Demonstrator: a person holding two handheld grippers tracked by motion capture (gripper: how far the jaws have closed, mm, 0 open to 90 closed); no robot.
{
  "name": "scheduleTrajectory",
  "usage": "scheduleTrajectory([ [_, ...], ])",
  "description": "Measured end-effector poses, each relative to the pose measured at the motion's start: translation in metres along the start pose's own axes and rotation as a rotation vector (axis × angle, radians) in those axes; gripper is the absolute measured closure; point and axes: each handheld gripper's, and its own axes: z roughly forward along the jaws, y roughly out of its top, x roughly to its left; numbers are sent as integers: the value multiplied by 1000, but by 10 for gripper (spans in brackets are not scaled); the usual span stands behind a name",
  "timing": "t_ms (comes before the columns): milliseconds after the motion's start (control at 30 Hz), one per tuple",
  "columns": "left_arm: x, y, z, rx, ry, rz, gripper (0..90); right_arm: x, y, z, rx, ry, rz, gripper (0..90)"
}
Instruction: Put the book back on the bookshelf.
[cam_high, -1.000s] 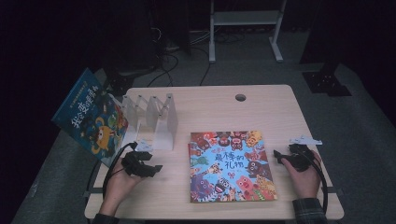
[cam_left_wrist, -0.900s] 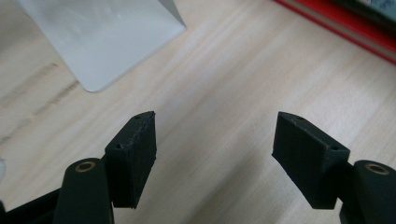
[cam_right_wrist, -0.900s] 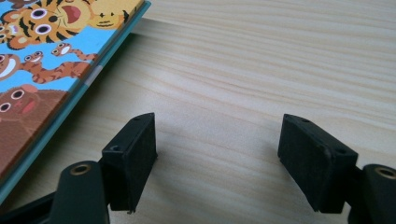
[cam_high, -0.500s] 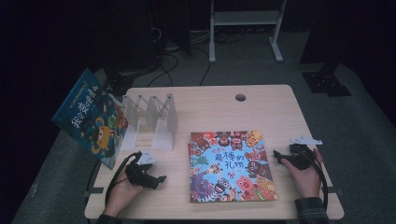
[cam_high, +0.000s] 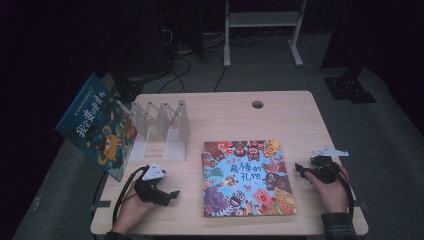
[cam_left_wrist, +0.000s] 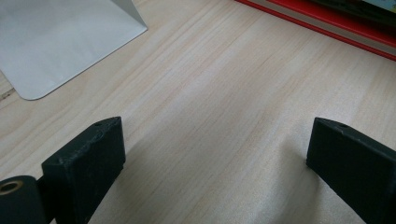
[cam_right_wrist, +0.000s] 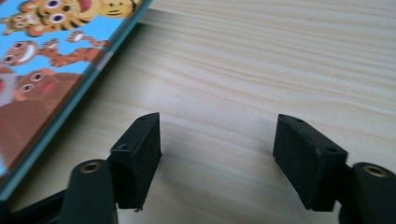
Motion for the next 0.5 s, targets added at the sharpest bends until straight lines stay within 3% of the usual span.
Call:
scheduleTrajectory([
  [500,0,0,0,1,-1,0,27,22,4,-28,-40,142,-4,390],
])
